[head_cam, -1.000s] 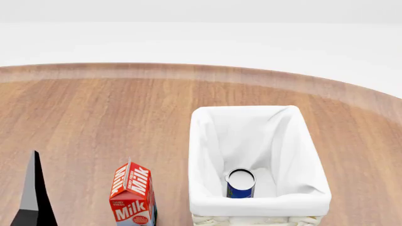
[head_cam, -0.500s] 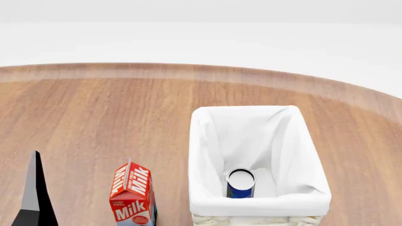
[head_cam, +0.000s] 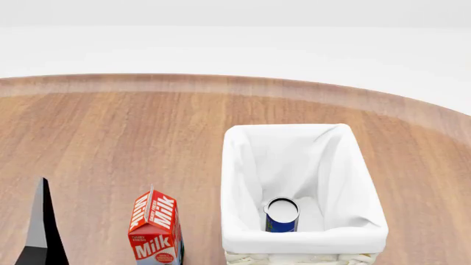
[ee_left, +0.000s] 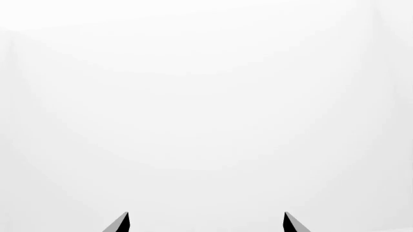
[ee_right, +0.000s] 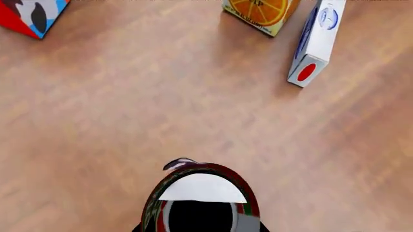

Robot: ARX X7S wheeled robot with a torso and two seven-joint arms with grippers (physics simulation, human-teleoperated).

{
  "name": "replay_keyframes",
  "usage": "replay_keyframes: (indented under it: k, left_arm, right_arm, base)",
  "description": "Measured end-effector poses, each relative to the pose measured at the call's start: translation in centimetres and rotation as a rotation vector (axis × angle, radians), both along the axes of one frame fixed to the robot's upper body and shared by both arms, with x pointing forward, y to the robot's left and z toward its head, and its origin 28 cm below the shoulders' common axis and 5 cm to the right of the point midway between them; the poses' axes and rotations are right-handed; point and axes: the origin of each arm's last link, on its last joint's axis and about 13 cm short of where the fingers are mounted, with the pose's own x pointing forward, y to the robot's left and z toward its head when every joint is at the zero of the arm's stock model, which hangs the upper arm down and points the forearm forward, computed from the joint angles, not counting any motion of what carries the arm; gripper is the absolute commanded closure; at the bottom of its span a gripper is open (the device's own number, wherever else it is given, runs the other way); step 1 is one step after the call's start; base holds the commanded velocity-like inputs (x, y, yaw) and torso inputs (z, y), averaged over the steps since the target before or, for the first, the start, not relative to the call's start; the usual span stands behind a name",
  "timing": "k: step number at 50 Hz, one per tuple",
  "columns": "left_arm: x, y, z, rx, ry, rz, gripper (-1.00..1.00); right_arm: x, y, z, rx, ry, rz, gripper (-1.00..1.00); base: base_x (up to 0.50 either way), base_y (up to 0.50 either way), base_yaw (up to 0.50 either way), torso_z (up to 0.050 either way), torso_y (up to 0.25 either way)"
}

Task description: Pick up the alphabet soup and the tomato sauce, and put them in the basket.

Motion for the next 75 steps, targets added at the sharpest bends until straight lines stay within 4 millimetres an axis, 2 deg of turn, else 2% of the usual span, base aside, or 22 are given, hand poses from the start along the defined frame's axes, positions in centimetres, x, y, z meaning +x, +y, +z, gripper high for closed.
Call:
replay_keyframes:
  k: [11,17,48,62,75]
  left_arm:
    - [0.0,0.0,-0.1,-0.001,0.002,-0.001,-1.0]
    - [0.0,0.0,-0.2,-0.001,0.004,-0.001,-1.0]
    - [-0.1,-0.2,0.3,0.001,0.003,-0.003,-1.0]
    - [-0.1,-0.2,0.3,0.0,0.004,-0.005,-1.0]
    - [0.0,-0.3,0.2,0.0,0.005,-0.007,-1.0]
  right_arm:
    - [0.0,-0.1,0.0,0.009,0.004,-0.016,1.0]
    - [0.2,-0.2,1.2,0.034,-0.017,-0.023,1.0]
    - [2.1,-1.1,15.2,0.295,-0.307,-0.072,1.0]
    - [3.1,-1.8,20.1,0.369,-0.443,-0.108,1.0]
    - [4.9,-2.6,23.6,0.443,-0.545,-0.211,1.0]
  base:
    - [0.0,0.0,0.0,0.0,0.0]
    - [0.0,0.0,0.0,0.0,0.0]
    - [0.0,0.0,0.0,0.0,0.0]
    - [0.0,0.0,0.0,0.0,0.0]
    - [0.0,0.0,0.0,0.0,0.0]
